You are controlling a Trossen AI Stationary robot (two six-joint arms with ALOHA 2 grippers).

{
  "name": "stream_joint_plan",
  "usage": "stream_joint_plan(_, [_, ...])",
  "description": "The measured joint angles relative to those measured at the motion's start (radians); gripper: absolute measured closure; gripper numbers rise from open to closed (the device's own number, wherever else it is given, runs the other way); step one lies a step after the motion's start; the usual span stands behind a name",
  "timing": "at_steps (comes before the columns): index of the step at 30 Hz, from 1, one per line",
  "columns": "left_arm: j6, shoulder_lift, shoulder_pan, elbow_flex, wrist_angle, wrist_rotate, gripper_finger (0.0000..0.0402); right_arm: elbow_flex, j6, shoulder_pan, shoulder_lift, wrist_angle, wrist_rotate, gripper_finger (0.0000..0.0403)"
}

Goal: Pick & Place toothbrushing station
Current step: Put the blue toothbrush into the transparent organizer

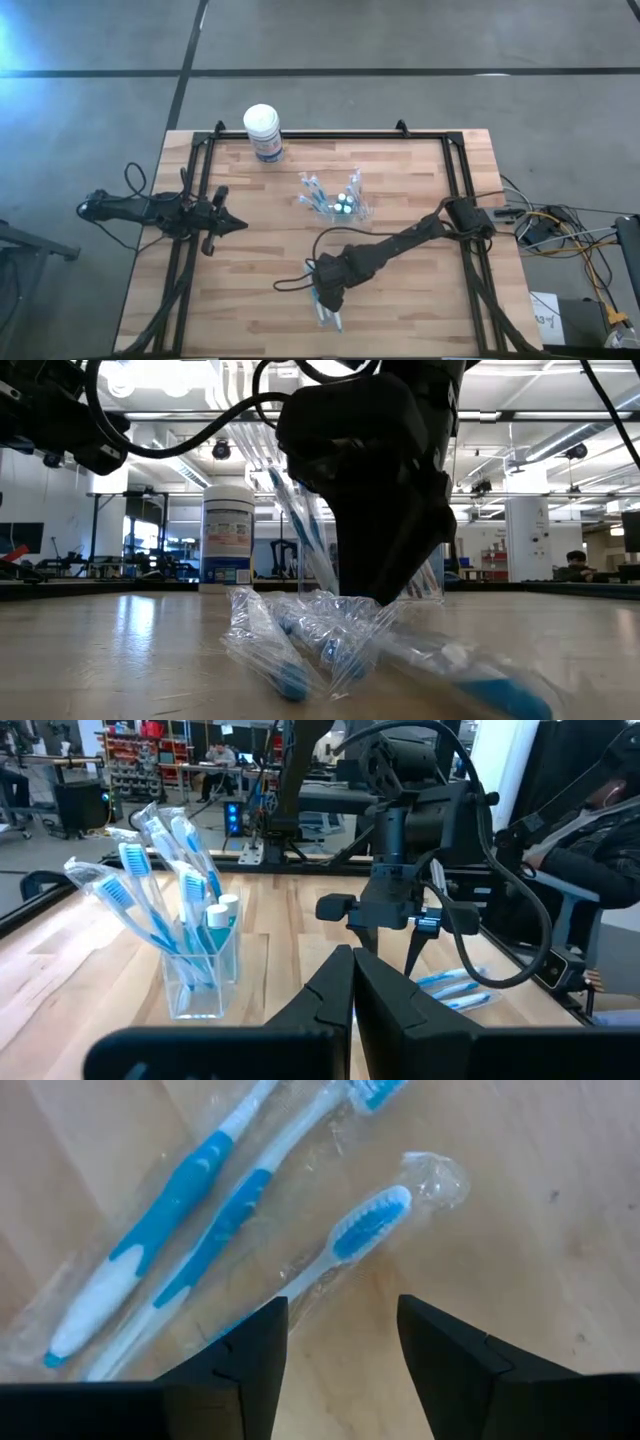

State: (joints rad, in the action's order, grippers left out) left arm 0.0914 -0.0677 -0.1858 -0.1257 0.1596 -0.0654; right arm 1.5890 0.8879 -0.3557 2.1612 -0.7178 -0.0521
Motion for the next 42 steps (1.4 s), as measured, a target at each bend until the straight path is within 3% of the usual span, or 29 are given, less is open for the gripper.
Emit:
stream_joint_plan(13, [0.008,0.0,0.0,0.0,0.002,-0.001,0.0388,-0.004,-0.031,0.0,-0.01,-0.112,-0.009,0.0279])
stream_joint_plan(26, [0.015,0.0,0.0,0.0,0.004,-0.001,0.0388,0.006,0.055,-0.003,-0.079,-0.11,-0.039,0.0291])
stream_joint_plan(31, [0.021,0.0,0.0,0.0,0.008,0.001,0.0388,0.006,0.094,-0.008,-0.075,-0.102,-0.021,0.0275])
stream_joint_plan(42, [0.022,0.0,0.0,0.0,0.008,0.004,0.0388,-0.014,0.147,-0.031,-0.065,-0.052,-0.007,0.0199])
